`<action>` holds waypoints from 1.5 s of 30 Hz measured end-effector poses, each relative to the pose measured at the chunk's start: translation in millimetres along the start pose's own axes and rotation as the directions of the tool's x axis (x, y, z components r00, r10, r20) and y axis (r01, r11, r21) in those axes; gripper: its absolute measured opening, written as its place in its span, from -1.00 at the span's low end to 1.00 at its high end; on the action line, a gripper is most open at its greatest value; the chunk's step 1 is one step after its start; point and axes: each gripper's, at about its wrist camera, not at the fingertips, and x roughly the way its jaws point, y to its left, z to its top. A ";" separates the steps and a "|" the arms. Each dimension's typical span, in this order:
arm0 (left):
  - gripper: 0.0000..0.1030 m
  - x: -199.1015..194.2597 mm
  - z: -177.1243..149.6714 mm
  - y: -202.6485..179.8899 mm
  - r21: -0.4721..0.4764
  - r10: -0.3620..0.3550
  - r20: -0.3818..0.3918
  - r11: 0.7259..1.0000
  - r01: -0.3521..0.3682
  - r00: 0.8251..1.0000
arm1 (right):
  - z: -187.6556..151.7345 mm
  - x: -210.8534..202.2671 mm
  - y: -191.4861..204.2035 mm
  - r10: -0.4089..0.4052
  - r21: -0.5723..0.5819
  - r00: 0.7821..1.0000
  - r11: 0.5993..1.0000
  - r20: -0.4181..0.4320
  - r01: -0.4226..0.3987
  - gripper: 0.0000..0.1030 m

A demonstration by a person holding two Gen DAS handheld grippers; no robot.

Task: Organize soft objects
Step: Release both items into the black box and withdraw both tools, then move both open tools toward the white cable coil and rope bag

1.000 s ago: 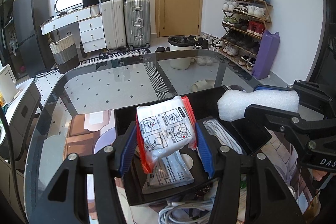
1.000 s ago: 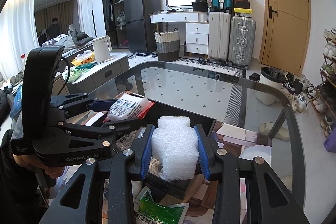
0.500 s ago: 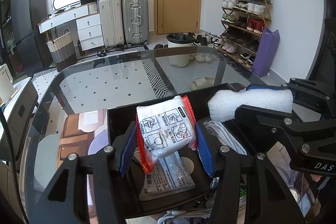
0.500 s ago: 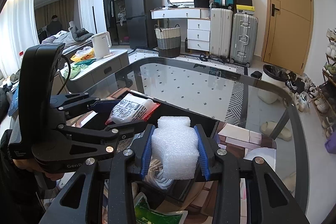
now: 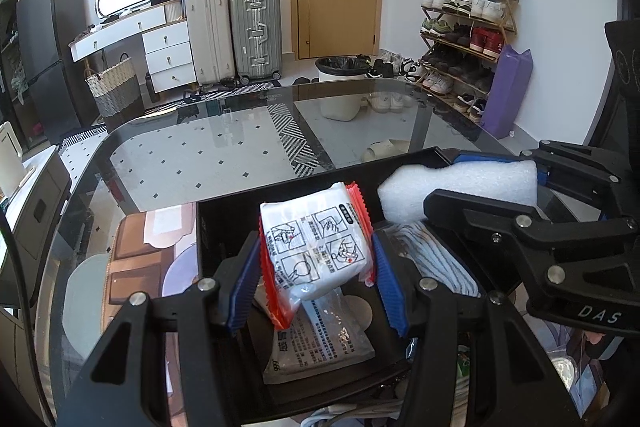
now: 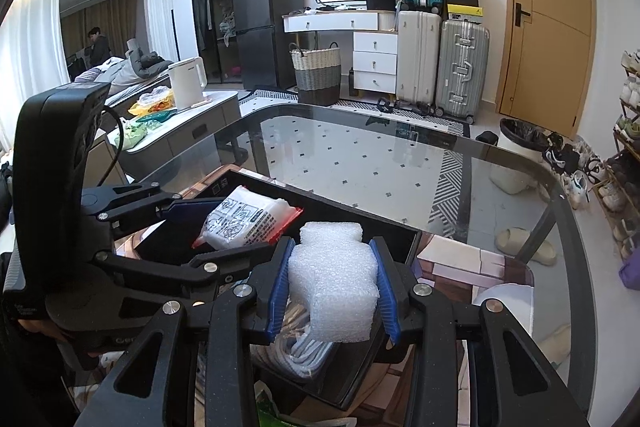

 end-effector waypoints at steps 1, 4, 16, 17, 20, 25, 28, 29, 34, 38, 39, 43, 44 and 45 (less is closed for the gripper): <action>0.05 -0.8 0.0 0.3 0.000 -0.001 -0.001 1.000 0.001 1.000 | -0.4 -1.8 -1.1 -0.003 0.003 1.000 1.000 0.009 0.003 -0.09; 0.10 -3.2 -1.1 0.3 0.003 -0.007 -0.006 1.000 0.007 1.000 | -3.3 -10.8 -3.4 -0.012 -0.001 1.000 1.000 0.015 0.012 -0.03; 0.79 -30.3 -10.0 -5.8 -0.001 -0.009 0.021 1.000 0.009 1.000 | -40.3 -61.5 -6.3 -0.064 0.023 0.997 0.998 0.036 0.063 0.93; 0.86 -34.0 -10.7 -6.6 -0.003 -0.015 0.029 1.000 0.015 0.999 | -44.0 -64.4 -6.0 -0.068 0.027 0.997 0.997 0.036 0.067 0.95; 1.00 -47.6 -16.3 -5.6 -0.024 -0.034 0.045 0.999 0.035 0.998 | -55.2 -74.7 -4.3 -0.070 0.040 0.997 0.997 0.040 0.068 0.99; 1.00 -65.7 -28.9 1.4 -0.043 -0.013 0.057 0.999 0.015 0.998 | -67.3 -85.1 0.3 -0.081 0.047 0.996 0.996 0.028 0.080 0.99; 1.00 -74.6 -38.1 3.9 -0.049 0.001 0.059 0.999 0.002 0.998 | -75.6 -91.8 3.0 -0.082 0.056 0.996 0.995 0.023 0.081 0.99; 1.00 -77.2 -40.9 4.4 -0.049 0.004 0.060 0.999 -0.001 0.998 | -78.8 -93.8 4.0 -0.080 0.058 0.997 0.995 0.019 0.079 0.99; 1.00 -82.3 -53.8 8.4 -0.062 0.019 0.054 0.998 -0.015 0.998 | -87.2 -96.0 9.7 -0.090 0.046 0.996 0.995 -0.014 0.091 0.99; 1.00 -85.7 -63.1 7.4 -0.051 0.032 0.046 0.998 -0.030 0.998 | -94.6 -95.7 15.0 -0.082 0.041 0.996 0.996 -0.039 0.084 0.99; 1.00 -86.5 -65.6 7.9 -0.050 0.034 0.042 0.998 -0.032 0.999 | -96.6 -95.0 16.3 -0.078 0.038 0.996 0.996 -0.049 0.080 0.99; 1.00 -88.6 -71.3 10.8 -0.061 0.031 0.036 0.998 -0.029 0.999 | -102.4 -88.1 21.3 -0.056 0.021 0.994 0.998 -0.096 0.058 0.99; 1.00 -88.9 -72.2 10.9 -0.061 0.037 0.037 0.998 -0.034 0.999 | -103.6 -85.9 23.0 -0.048 0.015 0.993 0.999 -0.106 0.050 0.99; 1.00 -88.4 -73.2 11.0 -0.062 0.047 0.037 0.997 -0.045 0.998 | -105.2 -83.5 24.7 -0.039 0.011 0.993 0.999 -0.115 0.041 0.99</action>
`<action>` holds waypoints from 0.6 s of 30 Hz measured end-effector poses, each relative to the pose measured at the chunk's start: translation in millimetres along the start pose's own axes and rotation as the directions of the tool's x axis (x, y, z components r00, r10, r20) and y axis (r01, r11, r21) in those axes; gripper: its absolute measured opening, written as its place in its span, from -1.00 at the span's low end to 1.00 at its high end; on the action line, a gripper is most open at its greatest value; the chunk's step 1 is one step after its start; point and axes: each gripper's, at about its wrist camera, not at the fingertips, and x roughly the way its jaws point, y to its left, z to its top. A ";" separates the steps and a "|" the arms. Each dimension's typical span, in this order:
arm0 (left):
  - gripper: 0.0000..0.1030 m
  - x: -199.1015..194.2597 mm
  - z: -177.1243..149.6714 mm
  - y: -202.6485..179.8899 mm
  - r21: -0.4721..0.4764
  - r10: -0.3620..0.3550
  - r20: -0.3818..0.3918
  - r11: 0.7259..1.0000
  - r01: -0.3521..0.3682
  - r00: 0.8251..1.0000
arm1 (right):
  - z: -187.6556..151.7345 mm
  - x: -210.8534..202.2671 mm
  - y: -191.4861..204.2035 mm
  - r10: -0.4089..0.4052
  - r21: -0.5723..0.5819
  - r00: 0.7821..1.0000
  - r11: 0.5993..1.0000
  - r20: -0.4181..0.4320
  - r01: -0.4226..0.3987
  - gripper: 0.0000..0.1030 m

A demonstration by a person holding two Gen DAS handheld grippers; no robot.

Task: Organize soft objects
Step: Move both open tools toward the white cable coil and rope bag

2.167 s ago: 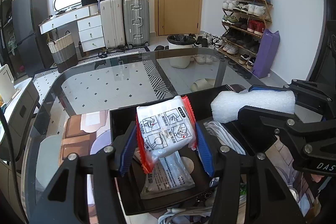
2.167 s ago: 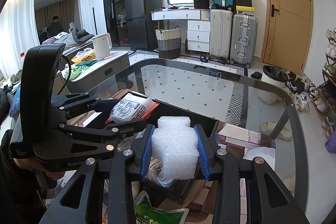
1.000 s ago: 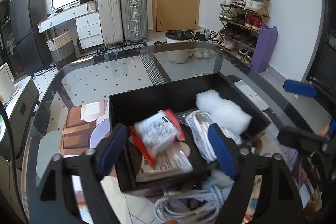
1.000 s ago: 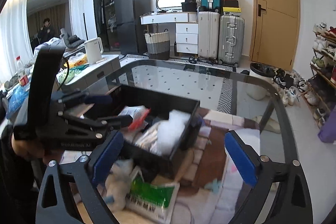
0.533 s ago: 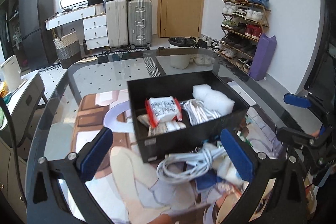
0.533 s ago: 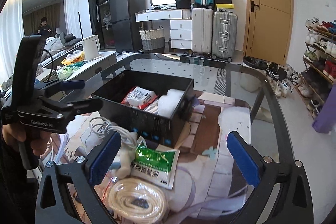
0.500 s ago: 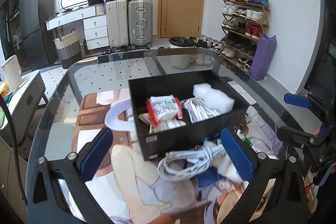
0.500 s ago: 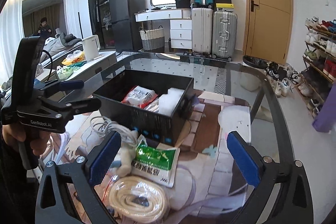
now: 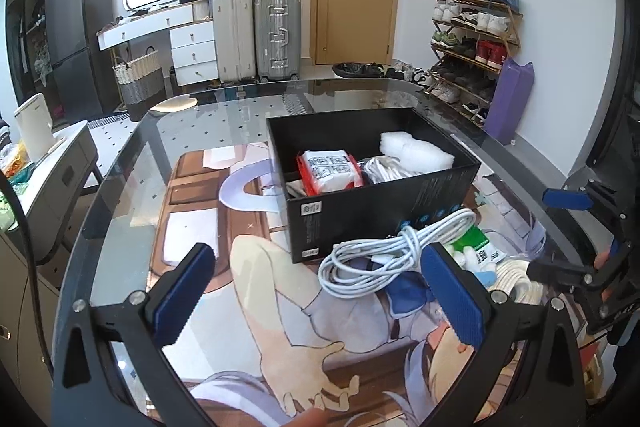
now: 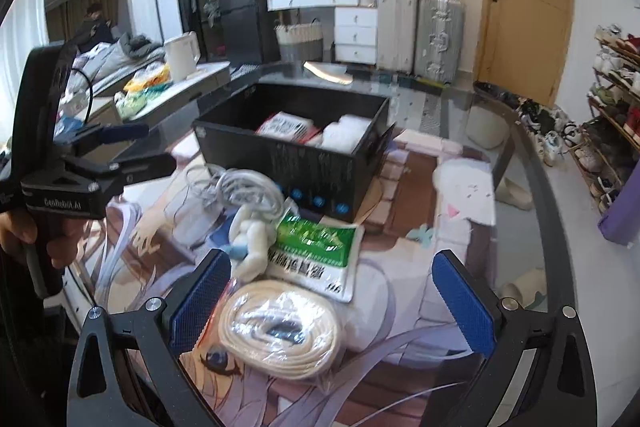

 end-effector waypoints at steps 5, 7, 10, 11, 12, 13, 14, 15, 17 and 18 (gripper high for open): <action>1.00 2.5 -1.1 -1.6 0.000 -0.002 -0.007 1.000 0.002 1.000 | -8.4 11.9 7.0 0.038 -0.029 0.998 0.999 -0.055 -0.039 0.99; 1.00 3.5 -2.6 -2.2 0.006 -0.002 -0.010 1.000 0.002 1.000 | -10.2 14.8 10.2 0.050 -0.036 0.996 0.998 -0.071 -0.052 0.99; 1.00 4.4 -3.9 -3.4 0.009 -0.007 -0.015 1.000 0.007 1.000 | -13.6 19.8 14.0 0.074 -0.041 0.993 0.996 -0.088 -0.078 0.99; 1.00 4.6 -3.8 -3.5 0.010 -0.008 -0.016 1.000 0.008 1.000 | -14.9 21.7 16.1 0.079 -0.048 0.992 0.995 -0.097 -0.084 0.99; 1.00 4.9 -3.5 -3.5 0.010 -0.008 -0.017 1.000 0.008 1.000 | -15.3 23.4 17.4 0.082 -0.053 0.991 0.995 -0.105 -0.087 0.99; 1.00 4.8 -3.4 -3.4 0.008 -0.007 -0.016 1.000 0.007 1.000 | -16.8 25.6 19.4 0.087 -0.058 0.989 0.994 -0.116 -0.094 0.99; 1.00 5.0 -3.5 -3.4 0.007 -0.007 -0.016 1.000 0.007 1.000 | -18.7 28.2 21.3 0.095 -0.063 0.987 0.993 -0.130 -0.104 0.99; 1.00 5.6 -3.6 -3.4 0.005 -0.007 -0.017 1.000 0.007 1.000 | -20.8 30.9 23.1 0.097 -0.068 0.985 0.992 -0.144 -0.107 0.99; 1.00 6.2 -4.1 -2.8 0.005 -0.005 -0.021 1.000 0.005 1.000 | -24.1 35.9 25.5 0.094 -0.076 0.981 0.991 -0.171 -0.108 0.99; 1.00 6.3 -4.2 -2.9 0.005 -0.003 -0.022 1.000 0.003 1.000 | -25.9 37.8 26.2 0.097 -0.074 0.978 0.991 -0.185 -0.112 0.99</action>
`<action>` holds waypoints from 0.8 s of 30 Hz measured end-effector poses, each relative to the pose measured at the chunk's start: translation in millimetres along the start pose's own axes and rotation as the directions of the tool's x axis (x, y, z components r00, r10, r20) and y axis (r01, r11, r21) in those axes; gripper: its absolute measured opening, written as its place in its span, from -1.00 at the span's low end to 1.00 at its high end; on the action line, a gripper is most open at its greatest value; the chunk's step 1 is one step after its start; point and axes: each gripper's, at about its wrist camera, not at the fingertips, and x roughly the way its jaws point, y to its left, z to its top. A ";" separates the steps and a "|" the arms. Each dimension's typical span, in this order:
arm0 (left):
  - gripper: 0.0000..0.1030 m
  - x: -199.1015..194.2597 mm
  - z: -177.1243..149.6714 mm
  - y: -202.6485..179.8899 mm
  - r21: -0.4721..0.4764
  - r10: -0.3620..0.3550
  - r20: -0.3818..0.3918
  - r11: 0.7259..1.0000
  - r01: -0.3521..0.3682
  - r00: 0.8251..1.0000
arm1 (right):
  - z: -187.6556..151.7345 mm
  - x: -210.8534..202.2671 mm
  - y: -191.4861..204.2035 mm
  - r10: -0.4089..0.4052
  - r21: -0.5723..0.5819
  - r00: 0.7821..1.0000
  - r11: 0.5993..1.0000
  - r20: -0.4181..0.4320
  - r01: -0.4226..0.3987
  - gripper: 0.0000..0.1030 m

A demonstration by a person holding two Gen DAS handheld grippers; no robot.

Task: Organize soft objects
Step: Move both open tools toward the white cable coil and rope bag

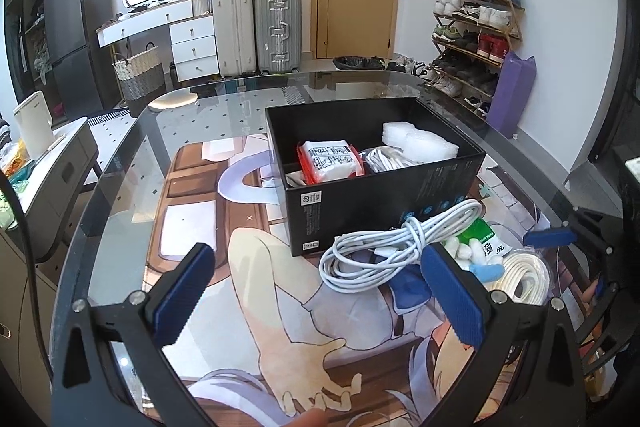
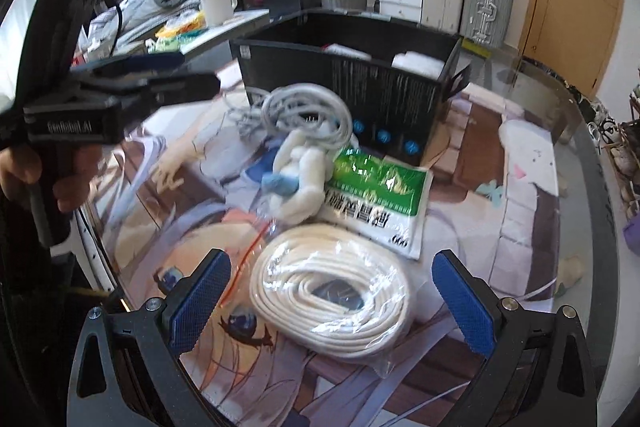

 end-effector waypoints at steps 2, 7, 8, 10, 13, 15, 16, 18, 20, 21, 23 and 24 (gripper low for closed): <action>1.00 -0.2 0.0 0.5 0.001 -0.001 0.001 1.000 0.001 1.000 | -2.0 4.5 1.3 0.001 -0.002 1.000 1.000 -0.018 -0.001 0.99; 1.00 0.6 0.0 3.6 -0.003 0.000 -0.001 1.000 0.000 1.000 | -4.3 10.9 5.4 0.029 -0.013 0.999 0.999 -0.030 -0.029 0.99; 1.00 0.5 -0.1 3.9 -0.005 0.000 -0.001 1.000 0.000 1.000 | -4.8 11.3 6.7 0.026 -0.017 0.999 1.000 -0.031 -0.026 0.99; 1.00 -0.1 0.0 4.8 -0.004 -0.001 0.000 1.000 0.001 1.000 | -5.4 12.6 9.9 0.018 -0.027 0.999 0.999 -0.033 -0.019 0.99; 1.00 0.1 -0.2 4.8 -0.005 0.000 -0.002 1.000 0.000 1.000 | -7.3 13.9 13.4 0.003 -0.045 1.000 0.999 -0.028 -0.004 0.99; 1.00 0.2 -0.4 5.0 -0.005 0.002 -0.005 1.000 -0.002 1.000 | -6.1 14.0 13.3 0.005 -0.041 1.000 0.999 -0.026 -0.006 0.99; 1.00 0.2 0.3 5.4 -0.006 0.003 -0.008 1.000 -0.003 1.000 | -6.2 14.2 13.4 0.005 -0.042 1.000 0.999 -0.024 -0.006 0.98; 1.00 -0.1 0.4 5.5 -0.005 0.001 -0.010 1.000 -0.001 1.000 | -6.5 14.2 13.0 0.004 -0.045 1.000 0.999 -0.018 -0.005 0.98; 1.00 -0.3 0.4 5.1 -0.003 0.000 -0.009 1.000 0.000 1.000 | -7.7 12.9 11.1 0.007 -0.048 1.000 0.999 -0.014 -0.007 0.98; 1.00 -0.8 0.5 4.8 -0.001 -0.001 -0.009 1.000 0.001 1.000 | -7.8 12.7 10.7 0.007 -0.049 1.000 0.999 -0.014 -0.008 0.98; 1.00 -0.2 0.5 4.4 -0.001 -0.001 -0.010 1.000 0.001 1.000 | -7.8 12.5 7.2 0.000 -0.040 1.000 0.999 -0.014 0.000 0.98; 1.00 -0.3 0.4 4.2 -0.001 -0.001 -0.012 1.000 0.001 1.000 | -8.4 11.9 4.8 -0.003 -0.036 1.000 0.999 -0.014 0.002 0.98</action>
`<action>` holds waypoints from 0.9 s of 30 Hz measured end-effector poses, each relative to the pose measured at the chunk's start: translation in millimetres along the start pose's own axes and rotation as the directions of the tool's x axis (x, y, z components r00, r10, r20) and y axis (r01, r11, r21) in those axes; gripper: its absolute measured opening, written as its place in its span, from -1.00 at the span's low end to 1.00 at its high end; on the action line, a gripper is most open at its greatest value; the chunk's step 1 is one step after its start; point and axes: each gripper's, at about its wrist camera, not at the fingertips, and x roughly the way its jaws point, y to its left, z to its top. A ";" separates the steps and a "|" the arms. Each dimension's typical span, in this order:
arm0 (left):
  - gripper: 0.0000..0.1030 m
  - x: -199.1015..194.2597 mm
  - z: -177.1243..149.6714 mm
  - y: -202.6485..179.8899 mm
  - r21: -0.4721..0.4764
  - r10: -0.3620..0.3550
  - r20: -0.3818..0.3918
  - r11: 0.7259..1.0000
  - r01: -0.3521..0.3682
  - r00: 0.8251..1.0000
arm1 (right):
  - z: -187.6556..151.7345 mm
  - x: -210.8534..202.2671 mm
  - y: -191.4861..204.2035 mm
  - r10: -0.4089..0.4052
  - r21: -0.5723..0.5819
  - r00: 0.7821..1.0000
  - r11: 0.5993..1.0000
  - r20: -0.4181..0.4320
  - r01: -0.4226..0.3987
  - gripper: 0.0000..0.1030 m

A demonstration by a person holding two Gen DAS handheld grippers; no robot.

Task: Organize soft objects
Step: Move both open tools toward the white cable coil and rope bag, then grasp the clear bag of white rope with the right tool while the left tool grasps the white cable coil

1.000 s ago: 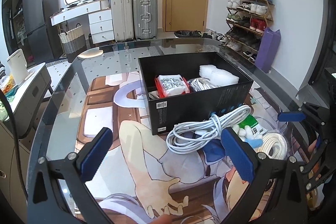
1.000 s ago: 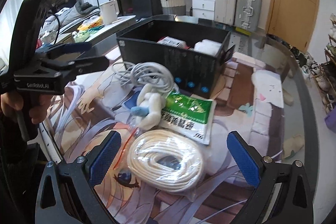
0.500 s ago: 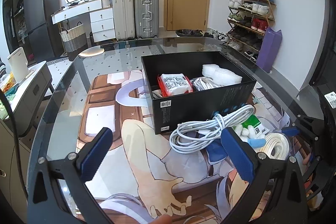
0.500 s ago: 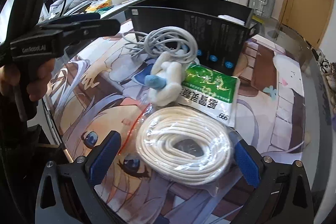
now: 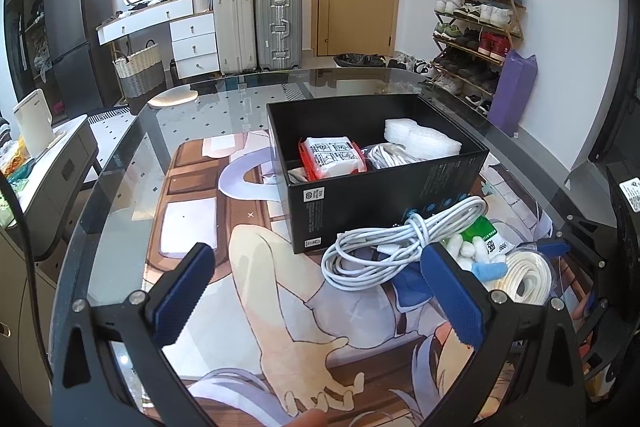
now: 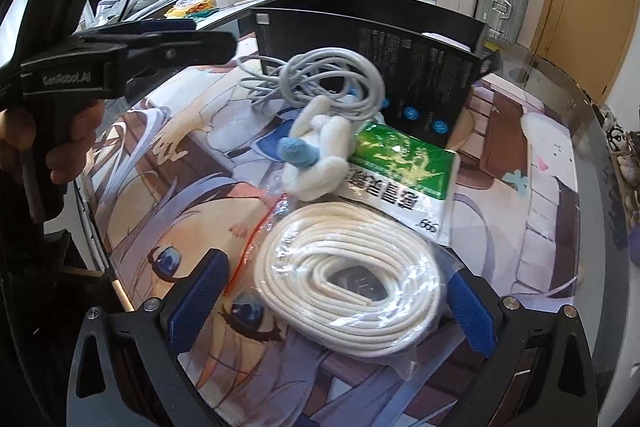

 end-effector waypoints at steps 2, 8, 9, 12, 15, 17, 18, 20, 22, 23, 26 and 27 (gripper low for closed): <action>1.00 0.7 0.1 -0.1 0.000 0.000 -0.001 1.000 0.000 1.000 | -0.3 -0.6 -3.7 -0.007 0.006 1.000 1.000 -0.003 0.007 0.98; 1.00 1.7 -0.8 -0.3 -0.001 -0.001 -0.004 1.000 0.001 1.000 | -2.8 -2.0 -13.2 -0.016 0.020 1.000 1.000 0.000 0.016 0.98; 1.00 2.4 -0.9 0.0 -0.001 -0.002 -0.005 1.000 0.002 1.000 | -2.6 -2.0 -13.6 -0.018 0.020 1.000 1.000 0.000 0.018 0.98; 1.00 4.0 -2.0 -0.3 0.000 -0.002 -0.010 1.000 0.002 1.000 | -2.7 -1.8 -15.0 -0.021 0.021 1.000 1.000 0.004 0.021 0.98; 1.00 5.6 -2.7 0.1 0.000 -0.005 -0.013 1.000 0.005 1.000 | -2.5 -3.9 -13.4 -0.010 0.009 1.000 1.000 0.011 0.010 0.84; 1.00 6.1 -2.6 0.1 0.001 -0.006 -0.014 1.000 0.006 1.000 | -2.6 -6.3 -14.5 -0.004 0.003 1.000 1.000 0.013 0.004 0.69; 1.00 6.1 -2.8 -0.1 0.001 -0.007 -0.015 1.000 0.007 1.000 | -2.1 -6.1 -12.7 -0.003 0.002 1.000 1.000 0.014 0.003 0.66; 1.00 6.4 -2.6 -0.1 0.001 -0.008 -0.014 1.000 0.008 1.000 | -3.1 -8.2 -13.6 0.002 -0.004 1.000 1.000 0.017 -0.001 0.52; 1.00 6.6 -2.5 -0.2 0.000 -0.007 -0.015 1.000 0.007 1.000 | -3.7 -9.4 -12.2 0.007 -0.013 1.000 1.000 0.018 -0.006 0.39; 1.00 6.5 -2.6 -0.2 -0.001 -0.007 -0.014 1.000 0.007 1.000 | -4.7 -10.7 -12.1 0.010 -0.018 1.000 1.000 0.018 -0.009 0.33; 1.00 6.3 -2.3 1.0 -0.005 -0.008 -0.012 1.000 0.008 1.000 | -5.6 -13.7 -10.1 0.017 -0.036 1.000 0.999 0.016 -0.016 0.17; 1.00 6.7 -2.4 1.0 -0.005 -0.008 -0.013 1.000 0.008 1.000 | -6.0 -15.0 -10.2 0.021 -0.039 1.000 0.999 0.017 -0.020 0.16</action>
